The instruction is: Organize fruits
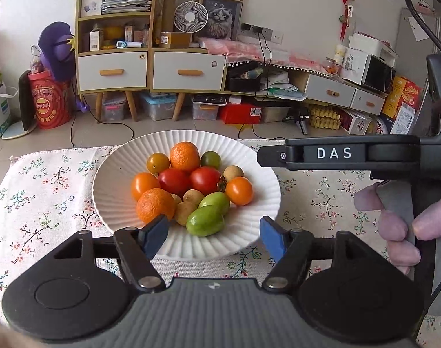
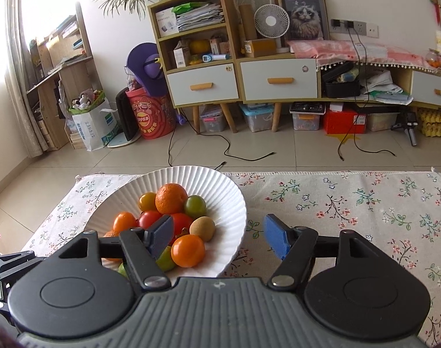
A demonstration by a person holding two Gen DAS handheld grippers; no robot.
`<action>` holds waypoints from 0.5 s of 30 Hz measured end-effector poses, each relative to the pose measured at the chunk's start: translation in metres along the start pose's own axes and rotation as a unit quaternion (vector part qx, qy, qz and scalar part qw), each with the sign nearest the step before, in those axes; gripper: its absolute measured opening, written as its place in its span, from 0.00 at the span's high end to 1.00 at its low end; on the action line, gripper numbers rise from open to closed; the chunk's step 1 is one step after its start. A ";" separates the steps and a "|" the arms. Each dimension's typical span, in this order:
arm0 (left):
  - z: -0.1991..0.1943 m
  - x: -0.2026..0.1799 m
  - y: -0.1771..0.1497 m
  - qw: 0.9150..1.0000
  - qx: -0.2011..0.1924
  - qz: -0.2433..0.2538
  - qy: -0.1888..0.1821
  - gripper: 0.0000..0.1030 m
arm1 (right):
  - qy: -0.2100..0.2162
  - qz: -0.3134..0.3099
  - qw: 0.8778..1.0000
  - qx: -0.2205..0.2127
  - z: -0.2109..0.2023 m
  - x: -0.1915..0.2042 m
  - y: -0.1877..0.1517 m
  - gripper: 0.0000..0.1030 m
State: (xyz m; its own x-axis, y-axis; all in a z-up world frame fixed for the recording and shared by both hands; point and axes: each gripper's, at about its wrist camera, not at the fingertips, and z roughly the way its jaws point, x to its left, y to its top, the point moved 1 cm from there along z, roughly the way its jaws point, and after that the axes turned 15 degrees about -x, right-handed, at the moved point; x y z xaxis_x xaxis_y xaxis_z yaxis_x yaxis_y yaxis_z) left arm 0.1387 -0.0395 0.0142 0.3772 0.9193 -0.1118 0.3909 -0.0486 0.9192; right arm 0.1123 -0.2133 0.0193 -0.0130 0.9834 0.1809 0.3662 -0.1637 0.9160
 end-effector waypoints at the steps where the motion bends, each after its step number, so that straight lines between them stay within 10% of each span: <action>1: -0.004 -0.001 0.000 1.000 -0.001 0.002 0.002 0.27 | -0.007 -0.002 1.000 0.003 -0.004 0.000 0.000 0.30; 15: -0.058 0.008 0.005 0.996 0.007 -0.038 0.077 0.06 | -0.081 -0.037 0.996 0.022 -0.065 0.017 -0.014 0.09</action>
State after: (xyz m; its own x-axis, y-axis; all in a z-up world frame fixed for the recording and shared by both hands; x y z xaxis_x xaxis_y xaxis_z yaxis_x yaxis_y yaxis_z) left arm 0.0951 -0.0097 0.0393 0.2141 0.9693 -0.1208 0.4258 0.0186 0.9046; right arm 0.0461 -0.1990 0.0330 0.1072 0.9929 0.0510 0.4096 -0.0909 0.9077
